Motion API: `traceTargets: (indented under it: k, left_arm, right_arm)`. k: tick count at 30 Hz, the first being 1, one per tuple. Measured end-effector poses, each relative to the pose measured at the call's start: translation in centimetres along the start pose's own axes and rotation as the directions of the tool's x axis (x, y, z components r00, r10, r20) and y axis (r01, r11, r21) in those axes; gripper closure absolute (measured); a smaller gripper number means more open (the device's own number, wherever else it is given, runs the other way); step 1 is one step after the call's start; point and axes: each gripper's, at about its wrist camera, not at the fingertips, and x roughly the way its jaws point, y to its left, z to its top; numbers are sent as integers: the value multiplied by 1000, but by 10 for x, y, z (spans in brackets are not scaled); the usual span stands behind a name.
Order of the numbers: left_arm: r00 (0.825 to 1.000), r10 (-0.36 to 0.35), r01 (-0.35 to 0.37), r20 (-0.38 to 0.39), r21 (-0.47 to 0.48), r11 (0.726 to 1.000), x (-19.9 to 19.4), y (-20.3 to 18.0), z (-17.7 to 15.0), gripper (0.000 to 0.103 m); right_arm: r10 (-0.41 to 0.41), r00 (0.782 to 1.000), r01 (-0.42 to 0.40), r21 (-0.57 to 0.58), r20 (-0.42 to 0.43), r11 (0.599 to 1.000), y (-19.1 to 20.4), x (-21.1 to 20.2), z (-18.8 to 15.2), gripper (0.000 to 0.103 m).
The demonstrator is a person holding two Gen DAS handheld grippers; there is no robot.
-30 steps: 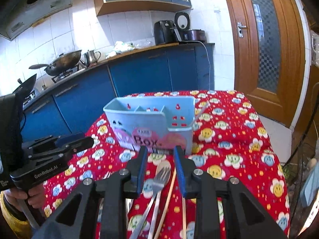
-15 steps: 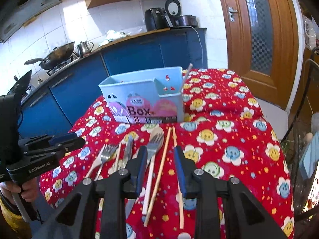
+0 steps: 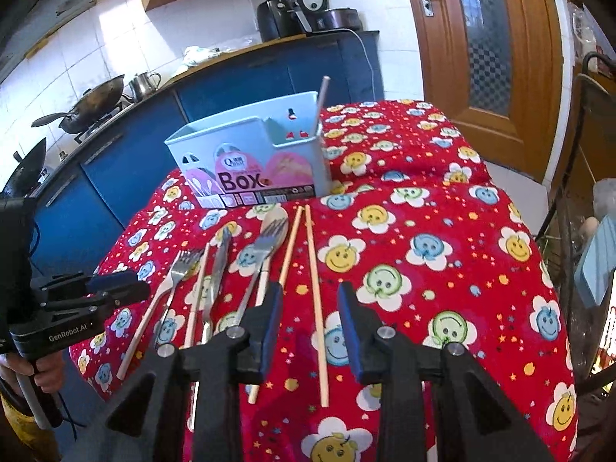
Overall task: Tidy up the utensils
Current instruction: 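Move both tools back down toward the remaining utensils on the table, then grasp the white plastic fork with the left tool while the right tool approaches a chopstick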
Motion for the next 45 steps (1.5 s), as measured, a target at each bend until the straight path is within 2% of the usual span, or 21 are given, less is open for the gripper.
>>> traceTargets:
  k: [13,18,22,27,29,33,45]
  left_arm:
    - [995,22,-23,-101,-9,1000,20,8,-3,72]
    - [988,-4,0,-154,-20,1000,24,9,0,73]
    - [981,18,-13,-193,25,1000,28,4,4,74]
    - [969,8,-5,-247,11,1000,31,5,12,75]
    - [969,12,-7,-248,24,1000,32,6,12,80]
    - [970,0,1,-244,4,1000,32,11,12,97]
    - [985,-74,59,-157,-96,994,24,37,2,98]
  right_arm:
    - [4,1000,-4,19,-23,1000,-8,4,-4,70]
    - [10,1000,-9,23,-25,1000,-9,4,-4,69]
    - [3,1000,-3,12,-29,1000,-9,5,-3,69]
    - [-9,999,8,-10,-44,1000,-8,5,0,68]
    - [-7,999,7,-7,-53,1000,-8,6,1,68]
    - [-4,998,3,-4,-65,1000,-8,6,3,68]
    - [-17,994,13,-41,-106,999,-2,7,7,68]
